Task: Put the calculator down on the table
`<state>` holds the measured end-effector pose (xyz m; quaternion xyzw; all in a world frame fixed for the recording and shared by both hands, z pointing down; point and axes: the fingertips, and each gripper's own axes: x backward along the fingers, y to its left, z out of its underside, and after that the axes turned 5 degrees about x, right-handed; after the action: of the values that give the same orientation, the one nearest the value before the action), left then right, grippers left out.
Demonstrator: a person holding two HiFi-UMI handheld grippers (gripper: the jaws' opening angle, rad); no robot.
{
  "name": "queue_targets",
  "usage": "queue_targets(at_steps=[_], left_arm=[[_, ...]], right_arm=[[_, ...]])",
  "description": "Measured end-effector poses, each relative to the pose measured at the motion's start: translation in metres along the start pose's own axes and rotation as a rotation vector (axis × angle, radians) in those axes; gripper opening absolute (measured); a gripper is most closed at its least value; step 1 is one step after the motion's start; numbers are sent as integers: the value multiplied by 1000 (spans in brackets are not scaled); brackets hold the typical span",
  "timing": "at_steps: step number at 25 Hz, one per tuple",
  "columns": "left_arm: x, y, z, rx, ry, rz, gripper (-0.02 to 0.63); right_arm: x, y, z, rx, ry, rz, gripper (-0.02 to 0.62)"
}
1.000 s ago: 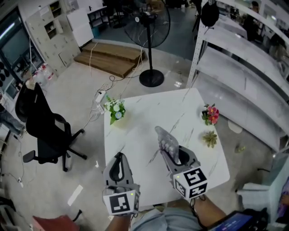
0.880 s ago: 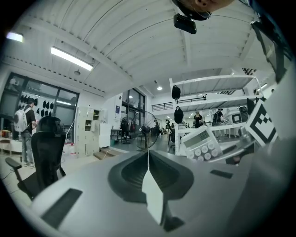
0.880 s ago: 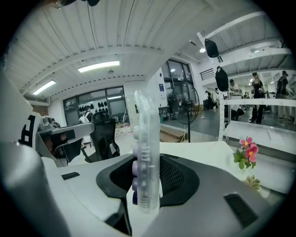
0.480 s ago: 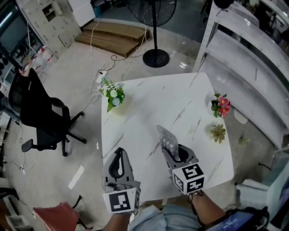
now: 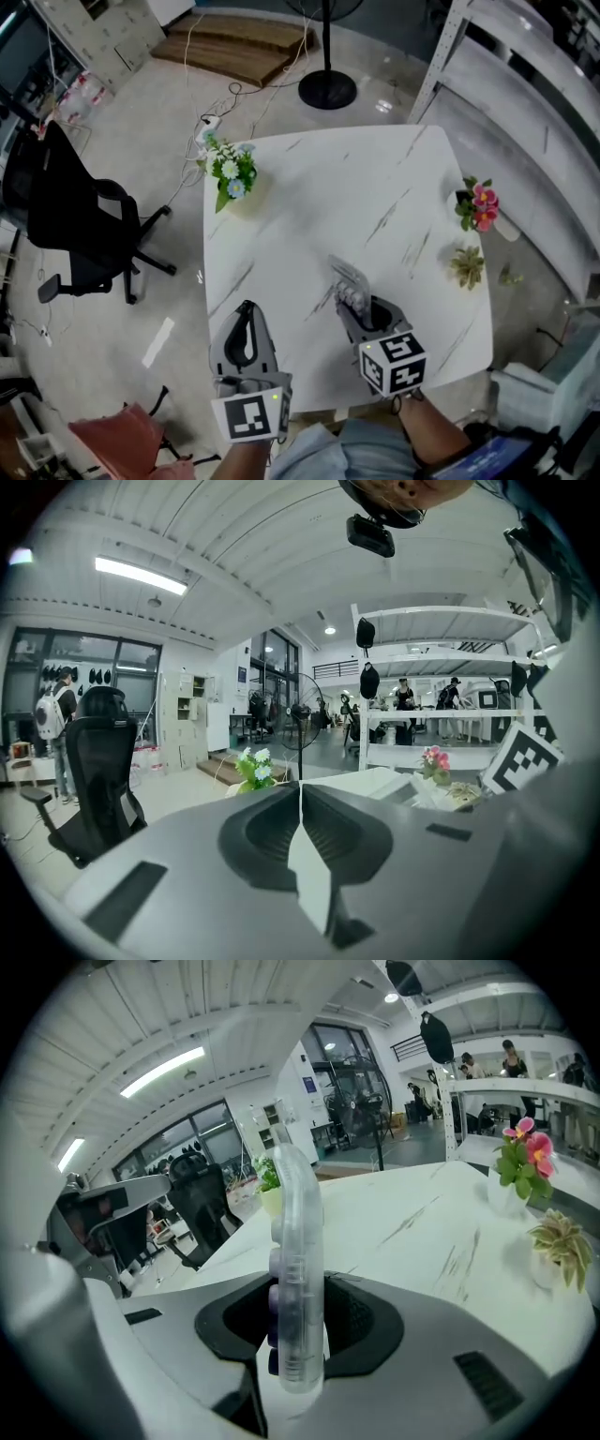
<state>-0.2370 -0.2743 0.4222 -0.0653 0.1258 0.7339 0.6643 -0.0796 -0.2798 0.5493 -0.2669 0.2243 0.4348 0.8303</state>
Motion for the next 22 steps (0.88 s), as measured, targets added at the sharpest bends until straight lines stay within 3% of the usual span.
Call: queue_targets(at_steps=[22], left_arm=[[-31,11,17,23,59,-15,14]], right_arm=[[-33,-25,14,-205,80,-9,152]])
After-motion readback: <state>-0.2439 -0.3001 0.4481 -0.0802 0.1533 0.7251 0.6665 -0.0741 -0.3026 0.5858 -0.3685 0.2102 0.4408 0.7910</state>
